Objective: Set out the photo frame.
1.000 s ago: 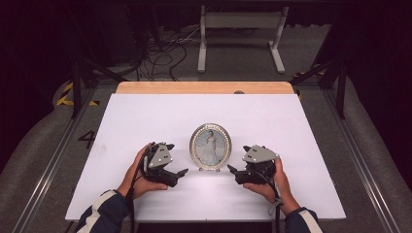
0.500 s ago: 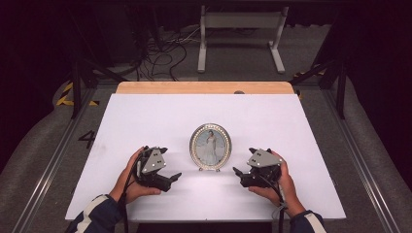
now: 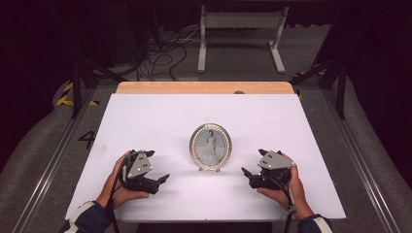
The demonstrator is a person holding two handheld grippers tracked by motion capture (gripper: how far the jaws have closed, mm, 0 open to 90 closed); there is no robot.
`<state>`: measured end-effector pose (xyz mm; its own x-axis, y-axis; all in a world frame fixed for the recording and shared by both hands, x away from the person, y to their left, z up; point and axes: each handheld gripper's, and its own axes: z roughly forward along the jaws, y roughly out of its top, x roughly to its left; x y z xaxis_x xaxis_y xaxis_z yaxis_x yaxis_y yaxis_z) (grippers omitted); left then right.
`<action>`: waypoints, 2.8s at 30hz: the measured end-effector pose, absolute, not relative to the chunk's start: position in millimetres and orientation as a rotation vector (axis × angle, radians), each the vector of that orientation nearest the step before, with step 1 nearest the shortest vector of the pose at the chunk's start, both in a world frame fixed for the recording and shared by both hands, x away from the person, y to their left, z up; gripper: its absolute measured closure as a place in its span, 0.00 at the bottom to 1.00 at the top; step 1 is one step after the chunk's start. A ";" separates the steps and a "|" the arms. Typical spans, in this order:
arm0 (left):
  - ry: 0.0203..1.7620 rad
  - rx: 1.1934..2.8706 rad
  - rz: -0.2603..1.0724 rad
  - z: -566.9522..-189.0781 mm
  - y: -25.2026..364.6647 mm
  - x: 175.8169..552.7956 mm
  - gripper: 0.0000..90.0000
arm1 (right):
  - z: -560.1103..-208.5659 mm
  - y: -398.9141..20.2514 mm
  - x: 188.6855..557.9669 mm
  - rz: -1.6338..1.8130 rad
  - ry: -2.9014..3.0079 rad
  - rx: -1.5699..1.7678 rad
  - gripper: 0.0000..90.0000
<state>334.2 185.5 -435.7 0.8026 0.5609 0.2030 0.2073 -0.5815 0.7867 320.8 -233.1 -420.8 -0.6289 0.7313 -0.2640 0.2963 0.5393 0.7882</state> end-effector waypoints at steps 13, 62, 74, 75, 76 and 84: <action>0.629 2.144 0.551 -439.4 212.4 327.4 0.11 | -422.7 -249.9 315.9 0.967 2.172 0.872 0.20; 0.867 2.073 0.554 -466.2 300.1 301.4 0.08 | -454.0 -334.0 280.0 0.989 1.995 1.159 0.18; 0.885 2.023 0.572 -462.4 304.1 296.6 0.08 | -454.8 -342.5 271.1 1.006 1.955 1.193 0.18; 0.883 2.022 0.571 -462.3 303.7 296.5 0.08 | -454.6 -341.6 271.2 1.008 1.958 1.183 0.18; 0.879 2.024 0.571 -462.2 303.2 296.7 0.08 | -454.3 -341.1 271.4 1.009 1.959 1.176 0.18; 0.864 2.036 0.562 -463.6 301.0 297.4 0.08 | -452.6 -340.2 271.0 1.000 1.956 1.166 0.18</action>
